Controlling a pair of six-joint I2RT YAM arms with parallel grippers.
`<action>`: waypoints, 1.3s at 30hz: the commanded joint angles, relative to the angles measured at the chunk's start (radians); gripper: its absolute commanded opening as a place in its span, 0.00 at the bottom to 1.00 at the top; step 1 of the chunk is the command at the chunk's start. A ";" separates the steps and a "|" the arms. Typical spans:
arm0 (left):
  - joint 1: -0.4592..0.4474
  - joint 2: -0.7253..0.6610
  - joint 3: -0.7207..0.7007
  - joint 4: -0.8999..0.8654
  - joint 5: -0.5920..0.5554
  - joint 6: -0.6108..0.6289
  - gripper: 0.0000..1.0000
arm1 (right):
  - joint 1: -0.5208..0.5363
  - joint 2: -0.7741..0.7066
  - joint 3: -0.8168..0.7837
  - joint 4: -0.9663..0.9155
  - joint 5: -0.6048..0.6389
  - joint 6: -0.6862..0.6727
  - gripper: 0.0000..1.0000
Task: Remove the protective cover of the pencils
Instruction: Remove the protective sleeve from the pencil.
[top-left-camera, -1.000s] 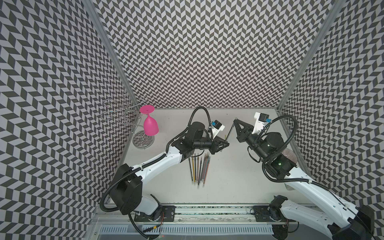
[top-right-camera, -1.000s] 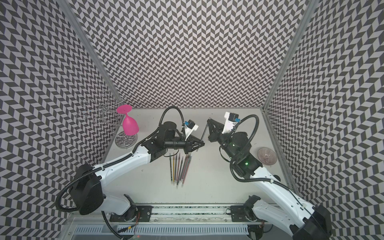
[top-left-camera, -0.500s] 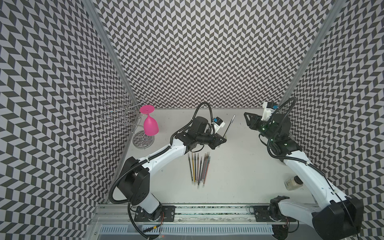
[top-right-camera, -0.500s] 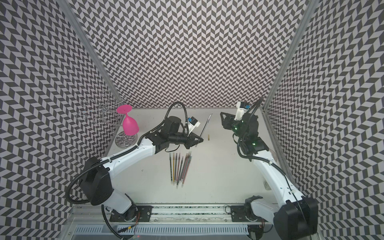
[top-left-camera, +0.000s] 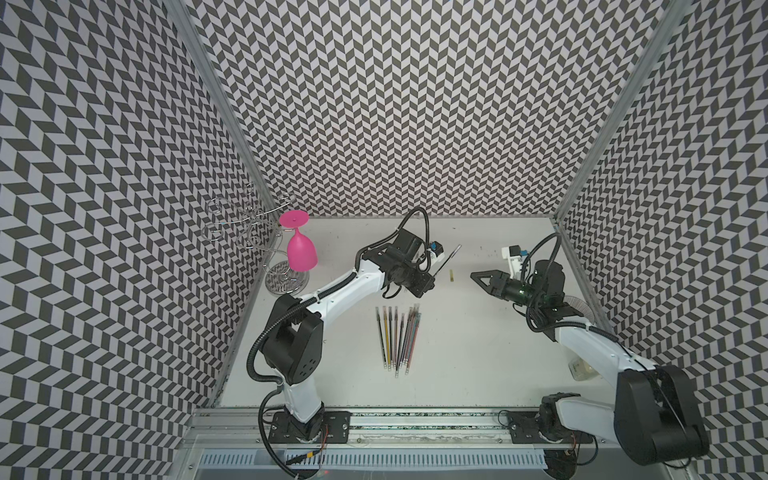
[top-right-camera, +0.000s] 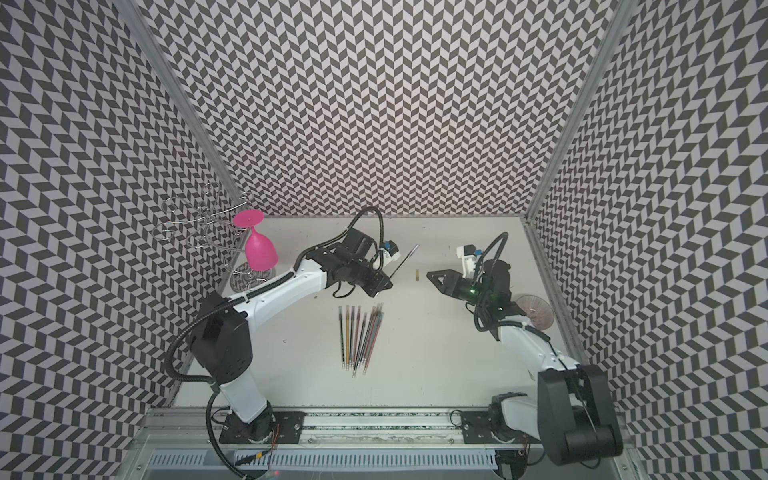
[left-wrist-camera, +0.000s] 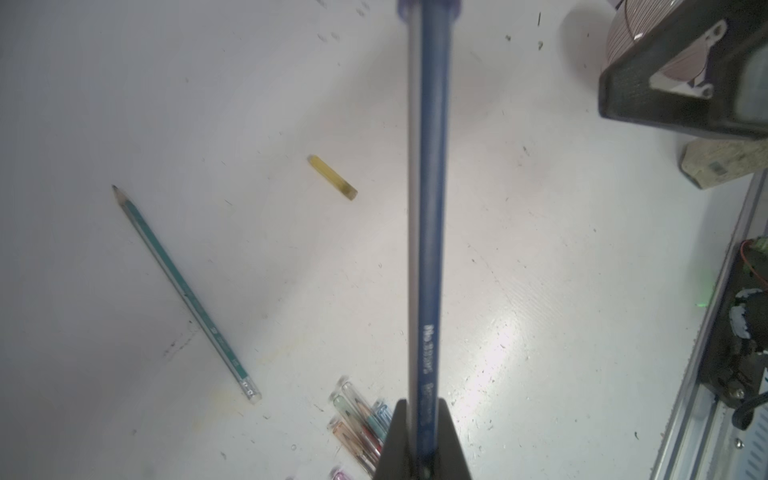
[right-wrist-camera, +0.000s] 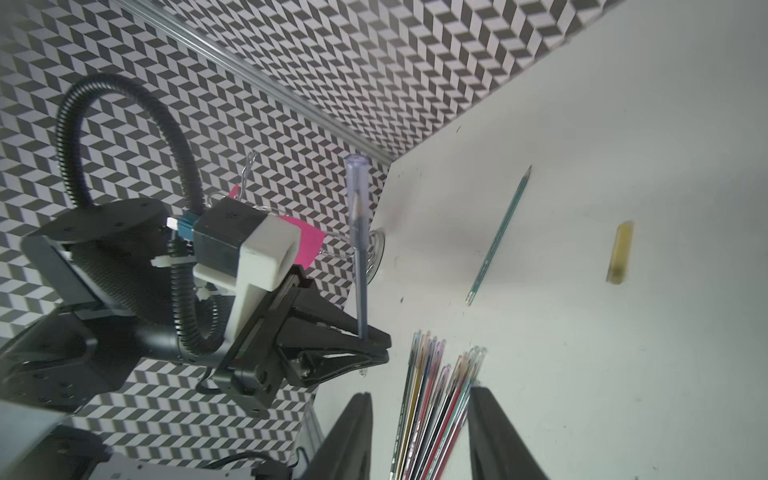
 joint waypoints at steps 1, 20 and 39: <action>-0.042 0.014 0.019 -0.077 0.000 0.046 0.00 | -0.003 0.048 -0.050 0.252 -0.163 0.115 0.39; -0.099 0.061 0.026 -0.100 -0.011 0.044 0.00 | -0.004 0.089 -0.041 0.227 -0.036 0.130 0.35; -0.109 0.065 0.023 -0.098 -0.014 0.043 0.00 | 0.003 0.129 -0.026 0.296 0.060 0.223 0.29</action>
